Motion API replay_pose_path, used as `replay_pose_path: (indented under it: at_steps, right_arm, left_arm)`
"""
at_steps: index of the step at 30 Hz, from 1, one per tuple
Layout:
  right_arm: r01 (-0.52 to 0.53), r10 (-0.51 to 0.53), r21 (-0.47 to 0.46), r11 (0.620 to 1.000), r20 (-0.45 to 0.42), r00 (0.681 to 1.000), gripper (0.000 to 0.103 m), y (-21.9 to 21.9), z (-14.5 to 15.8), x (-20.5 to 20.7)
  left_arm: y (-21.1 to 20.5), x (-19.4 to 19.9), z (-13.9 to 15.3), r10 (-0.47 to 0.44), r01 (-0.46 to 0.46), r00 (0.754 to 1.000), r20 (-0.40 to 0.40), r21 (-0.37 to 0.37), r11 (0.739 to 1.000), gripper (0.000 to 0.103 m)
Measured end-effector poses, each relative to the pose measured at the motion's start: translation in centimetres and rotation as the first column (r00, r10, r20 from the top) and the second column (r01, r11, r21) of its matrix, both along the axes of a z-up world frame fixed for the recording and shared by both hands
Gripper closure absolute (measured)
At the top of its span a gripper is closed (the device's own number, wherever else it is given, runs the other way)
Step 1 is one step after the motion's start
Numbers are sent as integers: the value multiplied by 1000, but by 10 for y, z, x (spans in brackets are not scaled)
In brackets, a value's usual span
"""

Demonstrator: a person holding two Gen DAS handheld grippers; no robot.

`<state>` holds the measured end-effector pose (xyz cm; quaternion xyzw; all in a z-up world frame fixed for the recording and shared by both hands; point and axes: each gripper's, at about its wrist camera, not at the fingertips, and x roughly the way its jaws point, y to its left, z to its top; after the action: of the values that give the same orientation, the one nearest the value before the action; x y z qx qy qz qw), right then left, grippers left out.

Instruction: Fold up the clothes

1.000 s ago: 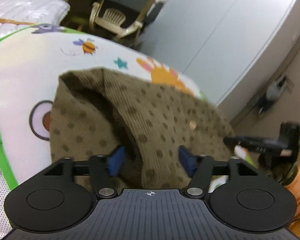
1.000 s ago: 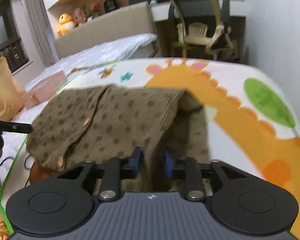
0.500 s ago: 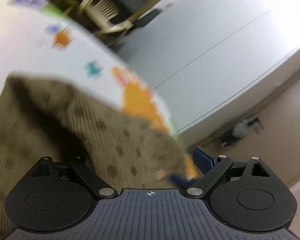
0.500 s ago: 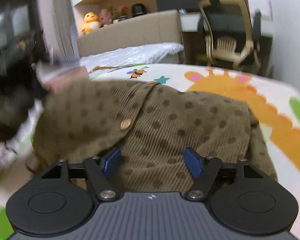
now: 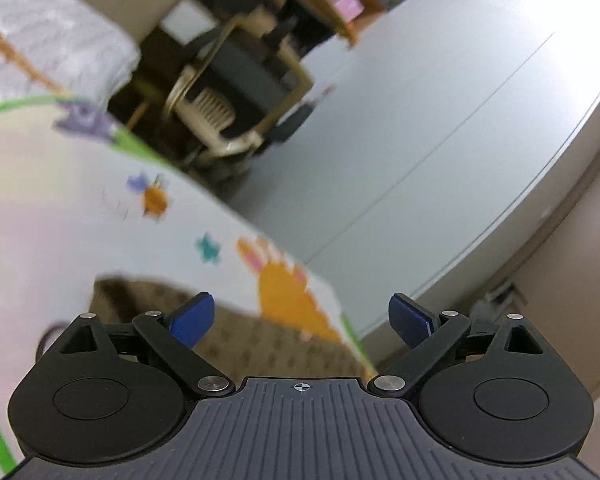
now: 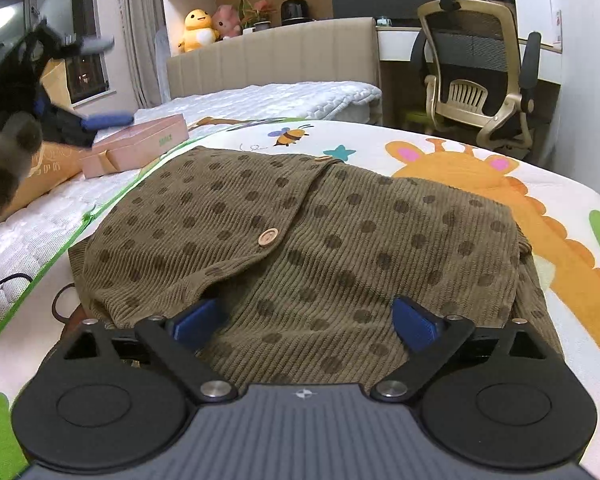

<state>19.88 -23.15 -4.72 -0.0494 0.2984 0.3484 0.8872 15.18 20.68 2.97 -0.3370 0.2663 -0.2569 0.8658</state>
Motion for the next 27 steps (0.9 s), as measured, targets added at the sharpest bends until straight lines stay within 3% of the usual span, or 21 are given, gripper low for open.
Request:
replay_pose_path:
  at_steps: [5, 7, 10, 12, 16, 23, 27]
  right_arm:
    - [8, -8, -13, 1000, 0, 1000, 4, 2, 0, 1]
    - [10, -10, -12, 1000, -3, 1000, 3, 1, 0, 1]
    - [11, -11, -11, 1000, -7, 1000, 0, 0, 0, 2]
    - [6, -6, -16, 1000, -11, 1000, 0, 1, -1, 2]
    - [2, -3, -33, 999, -18, 1000, 0, 2, -1, 3]
    - [10, -11, -24, 1000, -52, 999, 0, 0, 0, 5]
    - [26, -24, 21, 999, -50, 998, 0, -6, 17, 13]
  left_arm:
    - [-35, 9, -28, -139, 138, 988, -65, -16, 990, 5]
    - [-50, 10, -39, -141, 148, 984, -108, 55, 988, 5]
    - [-58, 7, -48, -84, 115, 988, -132, 251, 961, 6]
    - [-53, 4, -47, -69, 103, 990, -126, 289, 952, 12]
    - [-44, -5, -36, 17, 27, 993, -114, 372, 928, 9]
    - [-44, -1, -8, -78, 74, 997, 8, 239, 968, 8]
    - [-67, 10, -2, -130, 119, 991, 29, 250, 961, 7]
